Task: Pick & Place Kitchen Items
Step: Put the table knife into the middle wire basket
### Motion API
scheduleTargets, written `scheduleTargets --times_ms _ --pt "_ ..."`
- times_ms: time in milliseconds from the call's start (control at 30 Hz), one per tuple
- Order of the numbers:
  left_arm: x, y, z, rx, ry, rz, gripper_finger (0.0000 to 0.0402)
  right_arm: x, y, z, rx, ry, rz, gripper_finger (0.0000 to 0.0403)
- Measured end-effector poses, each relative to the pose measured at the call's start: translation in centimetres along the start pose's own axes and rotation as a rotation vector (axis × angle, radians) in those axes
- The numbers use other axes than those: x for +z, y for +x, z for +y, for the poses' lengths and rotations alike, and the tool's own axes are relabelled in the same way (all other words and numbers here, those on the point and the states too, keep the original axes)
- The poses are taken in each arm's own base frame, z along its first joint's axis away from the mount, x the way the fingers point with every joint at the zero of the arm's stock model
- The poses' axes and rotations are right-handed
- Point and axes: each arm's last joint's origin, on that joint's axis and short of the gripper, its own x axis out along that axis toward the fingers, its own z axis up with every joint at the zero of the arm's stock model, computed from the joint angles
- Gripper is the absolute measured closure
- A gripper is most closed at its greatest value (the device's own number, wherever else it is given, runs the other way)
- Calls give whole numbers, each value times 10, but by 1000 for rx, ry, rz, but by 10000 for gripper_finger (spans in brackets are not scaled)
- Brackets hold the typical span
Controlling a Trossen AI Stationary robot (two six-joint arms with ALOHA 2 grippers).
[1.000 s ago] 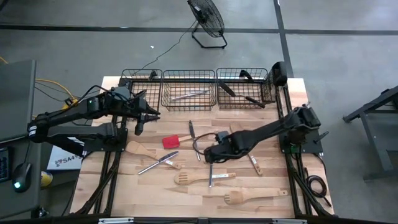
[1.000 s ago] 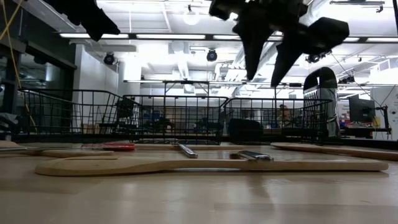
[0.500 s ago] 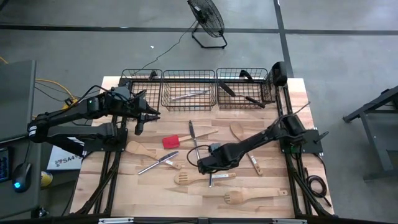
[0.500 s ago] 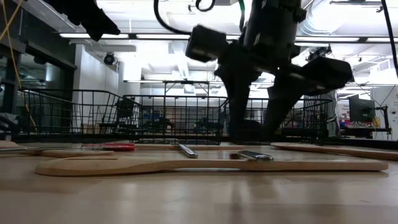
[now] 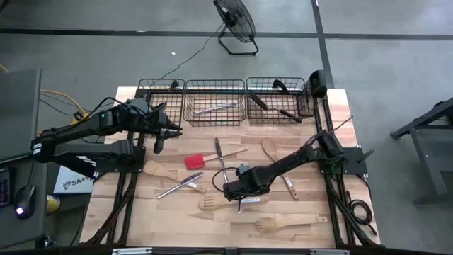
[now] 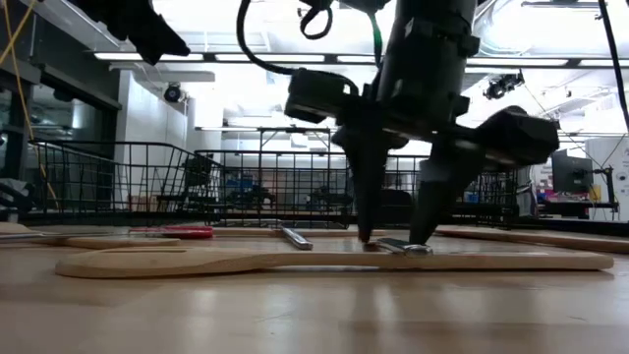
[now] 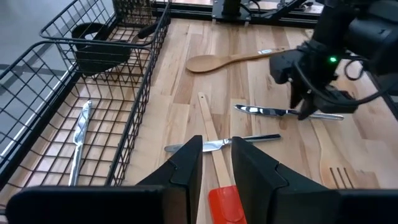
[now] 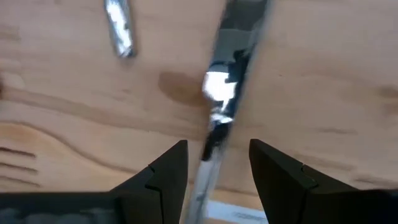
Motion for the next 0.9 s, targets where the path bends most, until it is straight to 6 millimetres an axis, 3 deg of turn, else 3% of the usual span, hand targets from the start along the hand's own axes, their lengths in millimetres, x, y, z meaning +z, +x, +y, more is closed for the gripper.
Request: scheduleTargets --times_ms 600,900 --pt "0 0 0 6 0 2 316 -1 14 -1 -40 6 19 305" --pt "0 0 0 8 -1 4 316 -1 20 -5 -82 4 24 312"
